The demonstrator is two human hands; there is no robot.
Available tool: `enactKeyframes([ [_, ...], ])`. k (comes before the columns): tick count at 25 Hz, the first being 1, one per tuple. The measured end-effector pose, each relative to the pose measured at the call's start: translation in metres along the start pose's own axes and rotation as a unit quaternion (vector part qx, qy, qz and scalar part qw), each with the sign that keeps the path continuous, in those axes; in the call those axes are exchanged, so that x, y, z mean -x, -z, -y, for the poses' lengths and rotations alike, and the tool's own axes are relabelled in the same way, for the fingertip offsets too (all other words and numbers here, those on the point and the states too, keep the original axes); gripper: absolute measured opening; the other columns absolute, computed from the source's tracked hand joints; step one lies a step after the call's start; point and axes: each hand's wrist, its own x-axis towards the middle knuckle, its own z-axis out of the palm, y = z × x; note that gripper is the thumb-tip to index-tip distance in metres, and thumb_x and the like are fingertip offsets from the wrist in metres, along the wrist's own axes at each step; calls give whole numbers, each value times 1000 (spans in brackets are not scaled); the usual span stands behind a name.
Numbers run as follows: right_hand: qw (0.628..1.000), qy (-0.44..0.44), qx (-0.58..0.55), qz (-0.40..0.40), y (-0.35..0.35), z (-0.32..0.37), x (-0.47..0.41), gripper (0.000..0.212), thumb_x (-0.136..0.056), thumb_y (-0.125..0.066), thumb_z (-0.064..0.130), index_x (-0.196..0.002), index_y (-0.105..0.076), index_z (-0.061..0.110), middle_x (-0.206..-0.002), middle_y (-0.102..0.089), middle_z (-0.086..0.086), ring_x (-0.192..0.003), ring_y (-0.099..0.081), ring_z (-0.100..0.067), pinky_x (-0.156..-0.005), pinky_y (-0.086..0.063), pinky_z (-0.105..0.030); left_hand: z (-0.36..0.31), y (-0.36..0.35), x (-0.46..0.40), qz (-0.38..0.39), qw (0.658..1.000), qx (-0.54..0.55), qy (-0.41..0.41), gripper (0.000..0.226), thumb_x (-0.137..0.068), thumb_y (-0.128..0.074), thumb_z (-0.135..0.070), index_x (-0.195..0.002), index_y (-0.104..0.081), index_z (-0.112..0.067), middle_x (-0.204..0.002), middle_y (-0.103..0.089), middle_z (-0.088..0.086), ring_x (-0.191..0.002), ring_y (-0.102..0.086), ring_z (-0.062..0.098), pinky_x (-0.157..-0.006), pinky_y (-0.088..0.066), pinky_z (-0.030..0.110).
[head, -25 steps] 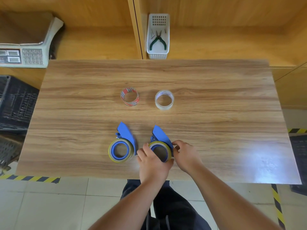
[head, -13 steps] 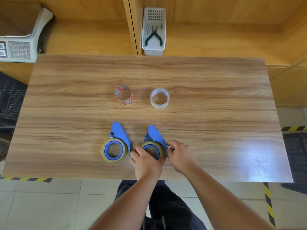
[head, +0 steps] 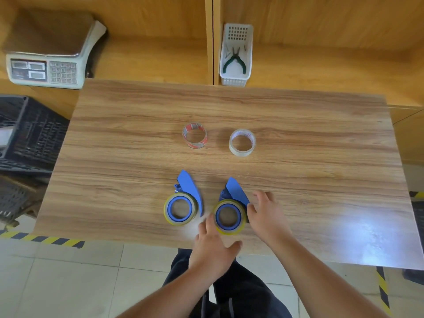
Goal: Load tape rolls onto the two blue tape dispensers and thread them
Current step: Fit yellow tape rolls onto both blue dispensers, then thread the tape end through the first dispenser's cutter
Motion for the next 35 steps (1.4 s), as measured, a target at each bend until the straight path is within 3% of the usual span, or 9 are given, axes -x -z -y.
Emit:
enactKeyframes([
  [3, 998, 56, -10, -35, -11, 38, -2, 45, -98, -55, 28, -142, -50, 20, -137, -56, -5, -121, -58, -28, -94, -52, -42, 29, 42, -6, -36, 999, -17, -27, 79, -87, -67, -52, -152, -29, -28, -147, -37, -5, -133, -47, 20, -96, -48, 35],
  [7, 996, 71, -42, 16, -42, 90, 1, 49, -99, -53, 35, -145, -46, 20, -141, -54, -5, -126, -56, -26, -99, -52, -45, 69, 100, -43, -123, 992, 1, 24, 65, -86, -70, -43, -142, -41, -26, -138, -43, 3, -125, -50, 30, -94, -46, 40],
  [10, 996, 52, -16, 69, -68, 118, 2, 62, -99, -53, 40, -153, -33, 17, -147, -48, -8, -135, -46, -29, -108, -44, -44, 90, 122, -68, -102, 993, -14, 54, 76, -86, -71, -48, -148, -36, -22, -145, -38, 7, -130, -48, 35, -101, -45, 46],
  [14, 995, 4, -1, 99, -93, 135, -2, 74, -97, -55, 39, -158, -22, 13, -152, -42, -13, -141, -40, -31, -115, -40, -46, 93, 127, -86, -37, 998, -25, 32, 80, -86, -69, -55, -150, -36, -21, -148, -40, 3, -122, -57, 27, -89, -50, 40],
  [18, 995, -31, 2, 94, -105, 137, -4, 77, -96, -57, 35, -159, -18, 15, -152, -42, -14, -136, -47, -33, -106, -48, -49, 88, 125, -99, -6, 999, -2, 48, 70, -87, -70, -51, -144, -46, -19, -139, -50, 3, -98, -53, 17, -77, -43, 31],
  [21, 995, -52, 8, 84, -109, 137, -4, 72, -95, -59, 30, -156, -23, 16, -145, -48, -14, -122, -57, -33, -93, -55, -45, 89, 125, -106, 0, 999, -3, 35, 56, -91, -68, -41, -139, -50, -19, -133, -54, 2, -91, -53, 15, -73, -43, 30],
  [29, 993, -85, -42, 74, -123, 144, 4, 61, -94, -61, 15, -148, -32, 17, -131, -55, -12, -103, -63, -28, -68, -45, -31, 92, 137, -107, 15, 1000, -3, 26, 23, -87, -68, -34, -108, -60, -29, -101, -68, -5, -75, -61, 8, -55, -43, 28],
  [32, 990, -86, -89, 71, -116, 145, 4, 50, -91, -63, 13, -135, -40, 19, -120, -57, -9, -89, -62, -23, -54, -42, -26, 89, 148, -98, 16, 999, 20, 22, 22, -84, -70, -33, -103, -58, -32, -90, -66, -14, -73, -62, 4, -56, -48, 28],
  [35, 987, -84, -125, 54, -97, 148, 7, 39, -85, -66, 11, -113, -42, 22, -107, -58, -5, -82, -63, -22, -51, -41, -27, 79, 162, -86, 18, 998, 65, 12, 35, -80, -76, -41, -110, -60, -33, -97, -68, -17, -83, -65, 2, -68, -52, 27],
])
